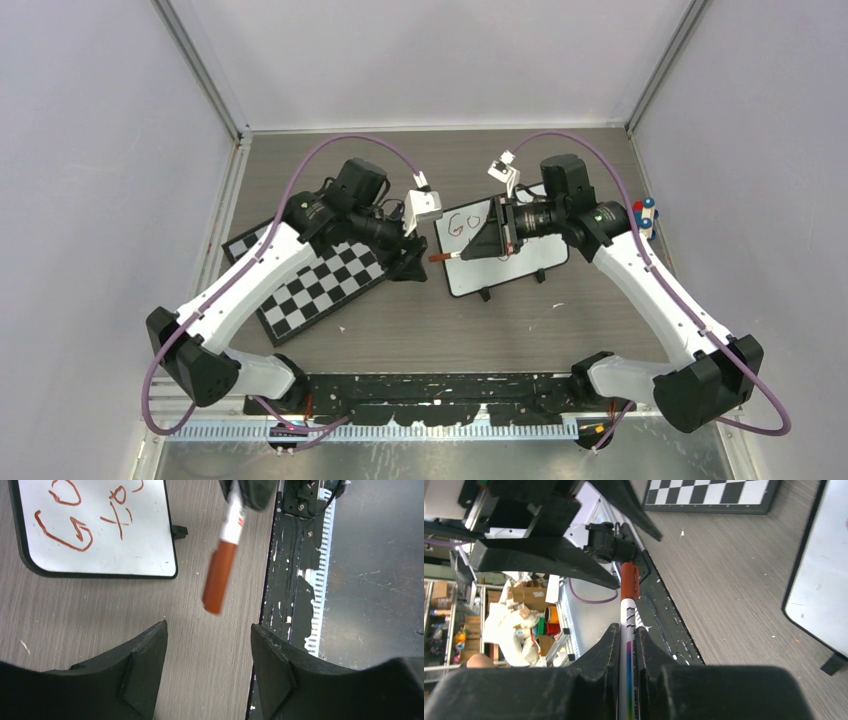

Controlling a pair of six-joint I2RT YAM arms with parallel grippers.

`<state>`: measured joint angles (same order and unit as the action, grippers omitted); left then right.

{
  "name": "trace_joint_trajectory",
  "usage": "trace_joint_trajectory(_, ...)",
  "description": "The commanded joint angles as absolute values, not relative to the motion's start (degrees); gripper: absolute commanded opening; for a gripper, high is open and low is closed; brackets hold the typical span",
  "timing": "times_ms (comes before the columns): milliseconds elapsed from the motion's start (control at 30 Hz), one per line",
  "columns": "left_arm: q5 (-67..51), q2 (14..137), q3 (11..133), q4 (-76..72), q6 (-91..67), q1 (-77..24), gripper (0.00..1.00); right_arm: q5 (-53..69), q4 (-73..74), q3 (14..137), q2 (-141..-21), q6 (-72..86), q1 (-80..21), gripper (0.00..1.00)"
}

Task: Write a sentence on the whiteboard
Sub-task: Place the whiteboard marker at the center of the board.

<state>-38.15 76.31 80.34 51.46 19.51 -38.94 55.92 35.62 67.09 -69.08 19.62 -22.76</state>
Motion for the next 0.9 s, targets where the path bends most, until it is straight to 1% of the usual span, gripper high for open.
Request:
trace_joint_trajectory(0,-42.05,77.83,81.23,46.27,17.8,-39.58,0.63,57.98,32.76,68.12,-67.56,21.76,-24.78,0.0)
trace_joint_trajectory(100,-43.67,78.57,82.22,46.06,17.7,-40.85,0.56,57.88,32.74,68.19,-67.92,22.1,-25.1,0.0)
trace_joint_trajectory(167,-44.83,79.05,82.55,46.13,17.52,-41.72,0.48,58.19,32.22,68.37,-68.23,22.61,-25.36,0.0)
trace_joint_trajectory(233,-46.43,79.63,83.11,46.37,17.53,-42.13,0.37,58.44,31.63,68.33,-68.29,23.12,-25.66,0.0)
trace_joint_trajectory(300,-48.26,80.27,83.98,46.13,16.71,-42.19,0.24,58.45,31.48,68.09,-68.36,23.05,-26.06,0.0)
trace_joint_trajectory(400,-51.67,81.26,85.24,43.73,12.66,-42.23,0.05,58.49,32.24,67.6,-68.46,21.44,-26.84,0.0)
trace_joint_trajectory(433,-53.39,81.76,85.39,42.75,10.91,-42.19,0.01,58.45,32.82,67.63,-68.47,20.38,-27.24,0.0)
trace_joint_trajectory(633,-63.33,84.71,84.41,33.65,-2.6,-42.2,0.0,55.03,38.36,68.99,-68.34,11.52,-29.86,0.0)
trace_joint_trajectory(767,-67.65,85.36,81.6,23.48,-13.26,-42.22,0.0,51.98,41.89,69.93,-68.18,7.08,-31.66,0.0)
trace_joint_trajectory(833,-67.21,85.03,80.92,23.88,-12.83,-42.19,0.0,51.63,42.56,70.27,-68.07,6.75,-31.73,0.0)
trace_joint_trajectory(867,-66.46,84.86,81.24,26.42,-10.36,-42.14,0.0,51.29,42.85,70.44,-67.95,6.66,-31.73,0.0)
